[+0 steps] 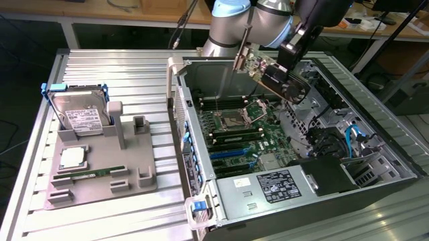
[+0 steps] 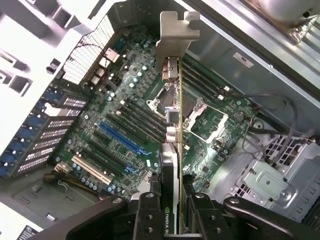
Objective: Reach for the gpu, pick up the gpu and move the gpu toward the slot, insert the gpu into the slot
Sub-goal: 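Insert the gpu into the slot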
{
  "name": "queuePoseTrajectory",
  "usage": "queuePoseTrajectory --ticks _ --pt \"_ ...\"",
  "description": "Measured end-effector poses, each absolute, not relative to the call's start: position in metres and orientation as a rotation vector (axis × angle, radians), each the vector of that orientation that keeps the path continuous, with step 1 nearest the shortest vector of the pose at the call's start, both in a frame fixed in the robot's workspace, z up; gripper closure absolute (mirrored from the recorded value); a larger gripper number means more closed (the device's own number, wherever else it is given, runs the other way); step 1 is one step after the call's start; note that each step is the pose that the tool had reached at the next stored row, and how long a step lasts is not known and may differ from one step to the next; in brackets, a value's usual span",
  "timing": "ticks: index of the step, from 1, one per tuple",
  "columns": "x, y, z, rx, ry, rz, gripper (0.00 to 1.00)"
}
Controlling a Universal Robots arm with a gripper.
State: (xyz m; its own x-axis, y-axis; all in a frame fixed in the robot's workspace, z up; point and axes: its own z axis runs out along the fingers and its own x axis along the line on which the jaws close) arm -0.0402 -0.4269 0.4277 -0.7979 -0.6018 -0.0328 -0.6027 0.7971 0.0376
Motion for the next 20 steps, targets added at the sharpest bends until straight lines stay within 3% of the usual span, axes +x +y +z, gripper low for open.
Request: queuePoseTrajectory --ticks 20 --pt "-0.040 -0.427 0.414 -1.641 2.668 0.077 0.73"
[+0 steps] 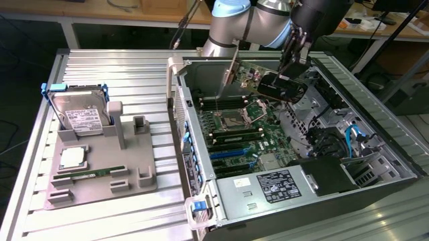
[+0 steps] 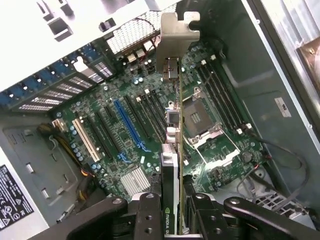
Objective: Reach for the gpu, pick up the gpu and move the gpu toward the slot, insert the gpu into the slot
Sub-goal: 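Insert the gpu into the slot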
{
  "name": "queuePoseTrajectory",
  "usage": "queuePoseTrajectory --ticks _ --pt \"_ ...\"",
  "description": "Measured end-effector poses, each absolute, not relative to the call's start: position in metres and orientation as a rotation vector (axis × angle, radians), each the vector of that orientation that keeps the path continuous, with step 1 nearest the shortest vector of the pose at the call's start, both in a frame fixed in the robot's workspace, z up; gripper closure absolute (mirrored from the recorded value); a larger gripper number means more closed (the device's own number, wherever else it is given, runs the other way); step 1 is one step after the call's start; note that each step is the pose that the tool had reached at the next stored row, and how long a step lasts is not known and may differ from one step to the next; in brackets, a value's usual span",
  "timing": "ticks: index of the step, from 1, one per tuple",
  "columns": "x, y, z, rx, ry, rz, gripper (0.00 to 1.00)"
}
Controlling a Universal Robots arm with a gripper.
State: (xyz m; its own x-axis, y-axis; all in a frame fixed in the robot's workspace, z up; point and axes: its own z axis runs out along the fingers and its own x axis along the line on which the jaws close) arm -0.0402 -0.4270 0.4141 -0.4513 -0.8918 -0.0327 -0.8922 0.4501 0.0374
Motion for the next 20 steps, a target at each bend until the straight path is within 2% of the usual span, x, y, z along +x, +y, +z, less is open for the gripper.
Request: queuePoseTrajectory --ticks 20 --pt "-0.040 -0.427 0.395 -2.184 2.264 0.073 0.73"
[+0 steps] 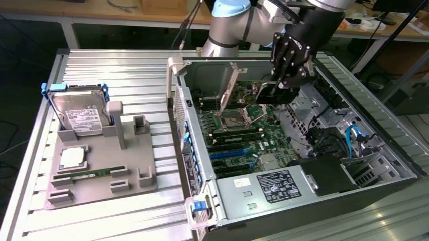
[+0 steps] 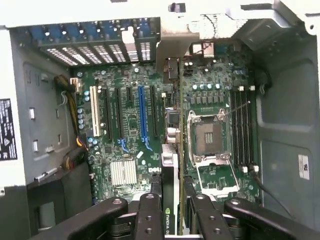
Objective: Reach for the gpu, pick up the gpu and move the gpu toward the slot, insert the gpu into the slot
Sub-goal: 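Insert the gpu into the slot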
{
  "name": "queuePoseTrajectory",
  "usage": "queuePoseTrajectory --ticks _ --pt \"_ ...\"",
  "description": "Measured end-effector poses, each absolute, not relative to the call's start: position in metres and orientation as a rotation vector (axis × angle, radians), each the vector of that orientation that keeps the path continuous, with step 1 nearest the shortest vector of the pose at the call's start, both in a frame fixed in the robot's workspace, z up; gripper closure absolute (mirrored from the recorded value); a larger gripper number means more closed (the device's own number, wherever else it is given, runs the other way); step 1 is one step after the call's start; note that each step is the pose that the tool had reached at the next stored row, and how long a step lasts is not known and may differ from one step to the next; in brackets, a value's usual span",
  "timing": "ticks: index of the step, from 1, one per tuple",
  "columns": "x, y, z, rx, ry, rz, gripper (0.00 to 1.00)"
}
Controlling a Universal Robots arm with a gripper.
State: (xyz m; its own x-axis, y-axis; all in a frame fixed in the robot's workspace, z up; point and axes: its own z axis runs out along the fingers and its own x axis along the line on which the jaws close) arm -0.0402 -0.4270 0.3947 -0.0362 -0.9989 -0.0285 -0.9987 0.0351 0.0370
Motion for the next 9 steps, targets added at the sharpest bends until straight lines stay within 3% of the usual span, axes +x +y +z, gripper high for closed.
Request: queuePoseTrajectory --ticks 9 --pt "-0.040 -0.427 0.376 2.403 -2.007 -0.071 0.73"
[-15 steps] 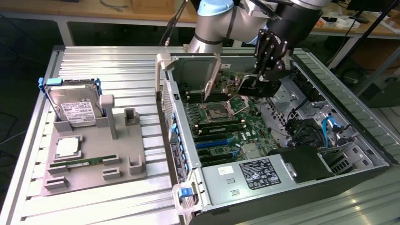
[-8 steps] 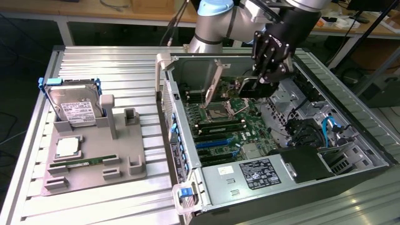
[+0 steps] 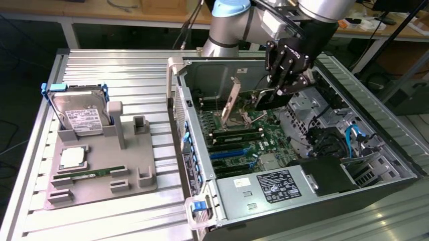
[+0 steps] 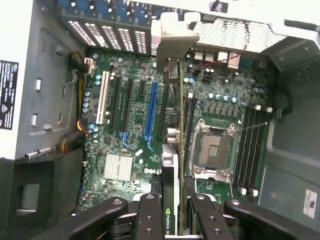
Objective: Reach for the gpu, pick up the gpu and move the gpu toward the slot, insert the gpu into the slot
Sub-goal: 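Insert the gpu into the slot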
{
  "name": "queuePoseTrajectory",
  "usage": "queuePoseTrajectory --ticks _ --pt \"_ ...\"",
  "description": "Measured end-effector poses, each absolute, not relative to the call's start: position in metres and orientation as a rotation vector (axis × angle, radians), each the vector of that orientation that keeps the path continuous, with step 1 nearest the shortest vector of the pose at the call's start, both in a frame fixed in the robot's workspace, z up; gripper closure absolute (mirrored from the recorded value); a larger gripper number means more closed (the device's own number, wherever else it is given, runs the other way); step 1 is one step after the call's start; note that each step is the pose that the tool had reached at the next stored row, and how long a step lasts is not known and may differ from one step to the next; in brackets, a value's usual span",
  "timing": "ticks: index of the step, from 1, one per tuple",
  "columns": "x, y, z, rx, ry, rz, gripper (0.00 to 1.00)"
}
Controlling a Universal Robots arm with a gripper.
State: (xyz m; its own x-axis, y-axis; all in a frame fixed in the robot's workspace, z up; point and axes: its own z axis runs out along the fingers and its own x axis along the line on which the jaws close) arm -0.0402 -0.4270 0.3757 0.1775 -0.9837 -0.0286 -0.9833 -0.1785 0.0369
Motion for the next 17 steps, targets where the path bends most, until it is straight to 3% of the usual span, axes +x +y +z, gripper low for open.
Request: queuePoseTrajectory --ticks 17 --pt "-0.041 -0.429 0.341 2.256 -2.171 -0.068 0.73"
